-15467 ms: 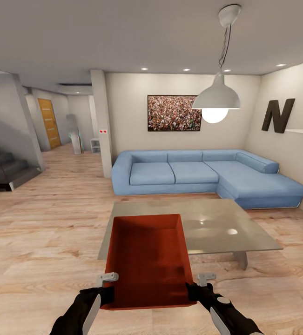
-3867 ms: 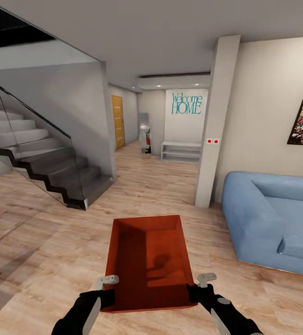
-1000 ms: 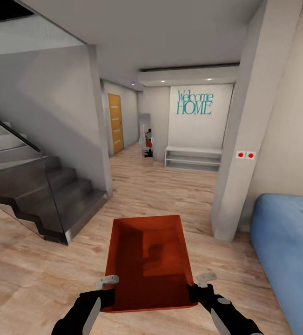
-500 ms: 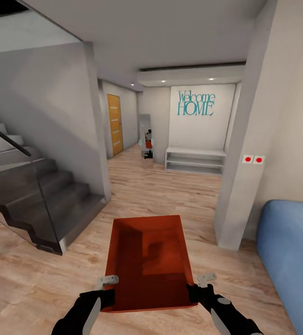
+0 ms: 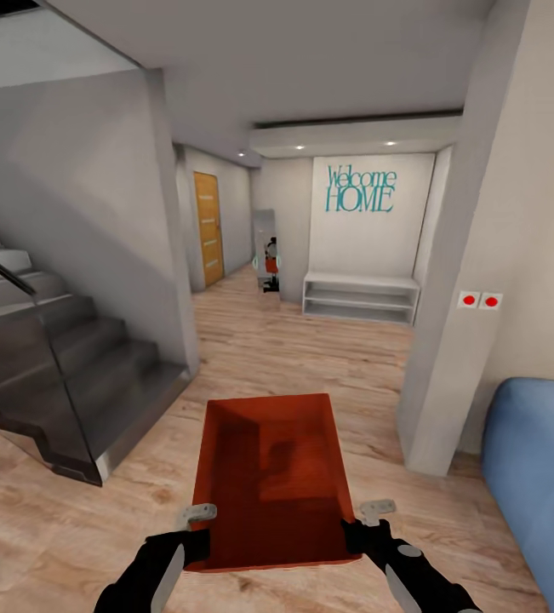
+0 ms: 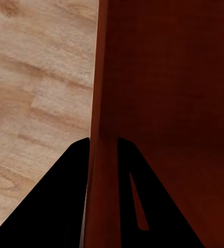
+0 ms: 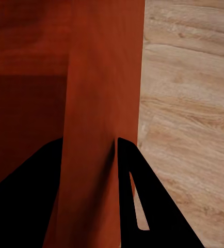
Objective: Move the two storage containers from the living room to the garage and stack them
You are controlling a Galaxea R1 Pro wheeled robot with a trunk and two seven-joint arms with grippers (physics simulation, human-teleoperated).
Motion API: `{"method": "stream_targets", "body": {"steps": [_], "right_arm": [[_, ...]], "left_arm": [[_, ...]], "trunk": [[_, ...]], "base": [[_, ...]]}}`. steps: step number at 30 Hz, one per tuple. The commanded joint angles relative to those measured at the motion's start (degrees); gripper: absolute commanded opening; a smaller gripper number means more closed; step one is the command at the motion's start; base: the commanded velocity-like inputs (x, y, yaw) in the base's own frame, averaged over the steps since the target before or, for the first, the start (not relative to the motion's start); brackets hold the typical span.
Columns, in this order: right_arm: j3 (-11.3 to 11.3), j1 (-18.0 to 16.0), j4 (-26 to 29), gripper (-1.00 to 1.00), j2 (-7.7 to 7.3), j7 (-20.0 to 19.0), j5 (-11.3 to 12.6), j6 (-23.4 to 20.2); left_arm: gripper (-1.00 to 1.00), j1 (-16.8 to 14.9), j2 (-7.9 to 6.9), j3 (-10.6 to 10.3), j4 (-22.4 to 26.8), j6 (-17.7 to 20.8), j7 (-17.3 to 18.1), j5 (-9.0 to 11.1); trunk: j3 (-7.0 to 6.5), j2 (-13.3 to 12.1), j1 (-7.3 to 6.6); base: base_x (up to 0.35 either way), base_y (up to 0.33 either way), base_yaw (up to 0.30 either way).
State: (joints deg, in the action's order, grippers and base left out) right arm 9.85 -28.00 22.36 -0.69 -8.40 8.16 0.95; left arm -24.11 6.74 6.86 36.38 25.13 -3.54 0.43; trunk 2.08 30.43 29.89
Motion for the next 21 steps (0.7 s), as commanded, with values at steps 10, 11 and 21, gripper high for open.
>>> {"method": "stream_targets", "body": {"steps": [10, 11, 21], "right_arm": [[1.4, 0.0, -0.2, -1.0, -0.1, 0.1, 0.5, 0.1], [1.4, 0.0, -0.2, -1.0, -0.1, 0.1, 0.5, 0.1], [1.4, 0.0, -0.2, -1.0, -0.1, 0.1, 0.5, 0.1]], "left_arm": [[-1.0, -0.1, 0.03, 0.0, 0.2, -2.8, -1.8, -2.8], [-1.0, -0.1, 0.03, 0.0, 0.2, -2.8, -1.8, -2.8], [-1.0, -0.1, 0.03, 0.0, 0.2, -2.8, -1.8, -2.8]], "trunk": [[0.03, 0.1, 0.06], [0.03, 0.1, 0.06], [0.03, 0.1, 0.06]], "base": [[0.323, 0.0, -0.005], [0.323, 0.0, 0.0], [0.323, 0.0, 0.0]]}}
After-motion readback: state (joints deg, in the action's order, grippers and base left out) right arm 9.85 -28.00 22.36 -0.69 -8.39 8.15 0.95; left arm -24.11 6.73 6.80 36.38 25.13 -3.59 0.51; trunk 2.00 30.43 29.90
